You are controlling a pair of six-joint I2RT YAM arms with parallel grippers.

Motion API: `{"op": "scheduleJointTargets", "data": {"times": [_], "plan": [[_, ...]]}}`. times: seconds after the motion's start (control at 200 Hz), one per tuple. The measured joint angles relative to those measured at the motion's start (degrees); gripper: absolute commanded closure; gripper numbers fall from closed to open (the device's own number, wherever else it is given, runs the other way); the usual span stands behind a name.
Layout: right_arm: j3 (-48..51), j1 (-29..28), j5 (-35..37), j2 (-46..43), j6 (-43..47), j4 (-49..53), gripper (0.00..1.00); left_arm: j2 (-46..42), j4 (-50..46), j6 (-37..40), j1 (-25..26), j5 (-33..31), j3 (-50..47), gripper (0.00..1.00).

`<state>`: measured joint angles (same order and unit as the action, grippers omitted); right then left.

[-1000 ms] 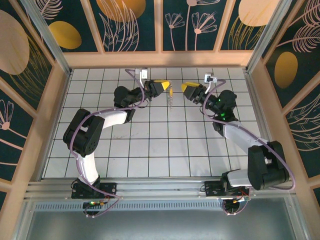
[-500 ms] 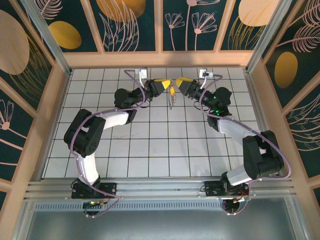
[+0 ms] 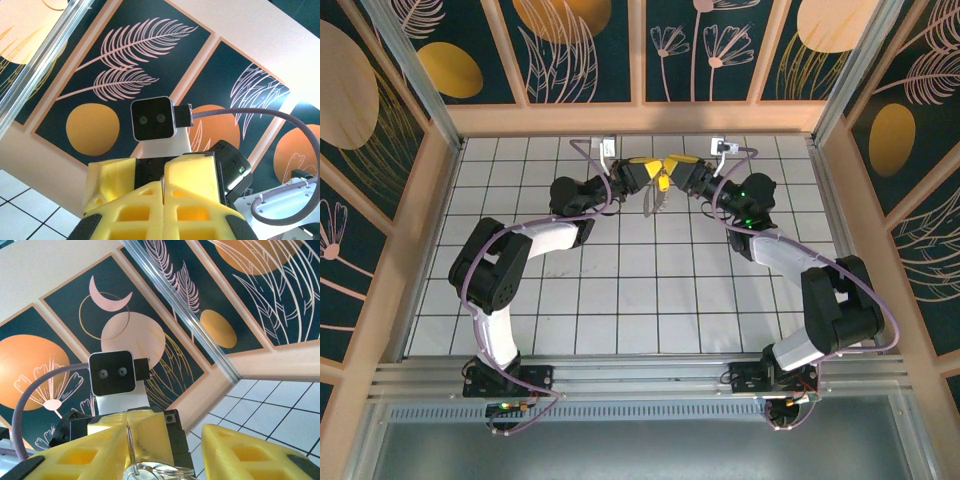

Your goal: Put the keys on the keyring

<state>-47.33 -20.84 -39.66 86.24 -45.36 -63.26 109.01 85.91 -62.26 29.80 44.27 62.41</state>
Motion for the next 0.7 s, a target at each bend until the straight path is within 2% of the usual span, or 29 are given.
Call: {"op": "scheduleJointTargets", "data": {"times": [0.065, 0.175, 0.32, 0.42, 0.511, 0.621, 0.701], "plan": [[0.00, -0.17, -0.35, 0.17, 0.02, 0.02, 0.58, 0.07, -0.02, 0.00, 0.00, 0.00, 0.04, 1.00], [-0.04, -0.26, -0.50, 0.20, 0.02, -0.02, 0.67, 0.24, -0.02, 0.00, 0.00, -0.02, 0.07, 1.00], [-0.20, -0.33, -0.90, 0.20, 0.11, 0.00, 0.84, 0.55, -0.24, 0.00, 0.00, -0.35, 0.07, 1.00], [-0.31, -0.44, -1.05, 0.20, 0.33, -0.04, 1.00, 0.72, -0.70, 0.00, 0.00, -0.79, 0.13, 1.00], [-0.42, -0.42, -1.20, 0.20, 1.07, -0.02, 1.00, 0.79, -0.83, 0.00, -0.04, -0.87, 0.26, 1.00], [-0.96, -0.20, -1.44, 0.20, 2.05, 1.01, 1.00, 0.79, -1.88, 0.81, -0.07, -0.85, 0.66, 0.76], [-1.27, 0.26, -1.60, 0.17, 3.41, 2.91, 1.00, 0.39, -5.09, 3.61, -0.04, -0.61, 1.03, 0.65]]}}
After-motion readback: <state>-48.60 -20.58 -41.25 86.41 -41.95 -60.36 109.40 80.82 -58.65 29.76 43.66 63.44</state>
